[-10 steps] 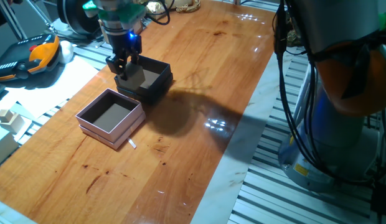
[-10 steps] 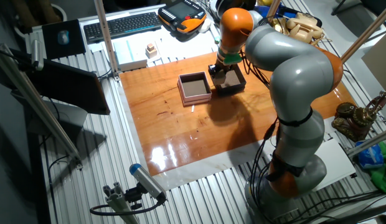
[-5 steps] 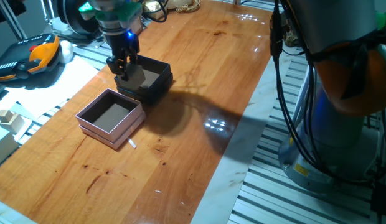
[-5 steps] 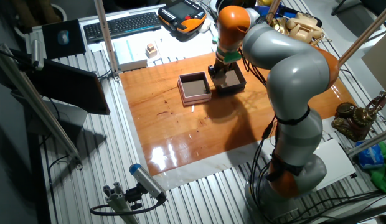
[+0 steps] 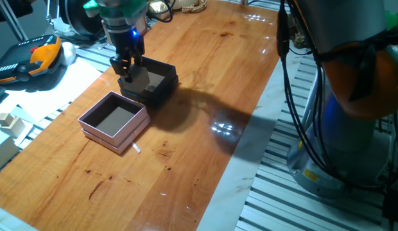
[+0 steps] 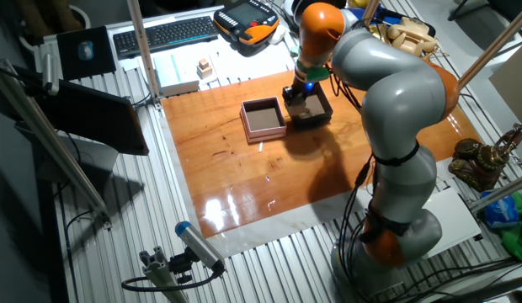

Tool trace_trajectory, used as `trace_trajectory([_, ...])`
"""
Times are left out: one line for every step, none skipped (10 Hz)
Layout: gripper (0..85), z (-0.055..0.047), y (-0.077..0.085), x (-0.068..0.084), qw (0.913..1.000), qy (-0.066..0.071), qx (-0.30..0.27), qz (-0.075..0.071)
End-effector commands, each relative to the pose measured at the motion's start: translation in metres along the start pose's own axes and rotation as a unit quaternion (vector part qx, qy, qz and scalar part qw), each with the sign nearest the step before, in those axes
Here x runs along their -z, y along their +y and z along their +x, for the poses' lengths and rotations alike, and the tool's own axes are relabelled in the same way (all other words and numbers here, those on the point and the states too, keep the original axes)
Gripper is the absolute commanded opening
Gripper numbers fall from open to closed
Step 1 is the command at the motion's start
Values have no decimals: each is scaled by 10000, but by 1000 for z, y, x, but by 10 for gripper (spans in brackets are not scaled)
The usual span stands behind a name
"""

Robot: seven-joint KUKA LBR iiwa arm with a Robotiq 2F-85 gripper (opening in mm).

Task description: Move an object from one box to another

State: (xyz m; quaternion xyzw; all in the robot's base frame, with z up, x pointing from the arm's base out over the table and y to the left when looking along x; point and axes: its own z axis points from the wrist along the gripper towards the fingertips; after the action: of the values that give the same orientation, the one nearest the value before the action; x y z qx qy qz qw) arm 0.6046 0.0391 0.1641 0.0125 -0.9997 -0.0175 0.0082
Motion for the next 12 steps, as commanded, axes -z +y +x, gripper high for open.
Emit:
trace_trajectory([0,-6,9,2,9999,22,-120,-10])
trace_trajectory([0,-13,30,5,9994,-41,-314,151])
trace_trajectory([0,-21,44,9,9988,-75,-414,234])
trace_trajectory([0,-27,55,14,9989,-74,-414,219])
trace_trajectory([0,-32,66,18,9988,-83,-422,242])
trace_trajectory([0,-33,78,17,9984,-100,-430,356])
trace_trajectory([0,-32,87,12,9982,-124,-437,394])
trace_trajectory([0,-31,93,4,9980,-171,-451,401])
trace_trajectory([0,-31,99,-4,9980,-202,-457,400])
trace_trajectory([0,-33,105,-12,9979,-218,-495,368])
trace_trajectory([0,-37,106,-16,9980,-225,-471,368])
trace_trajectory([0,-40,104,-20,9982,-231,-418,362])
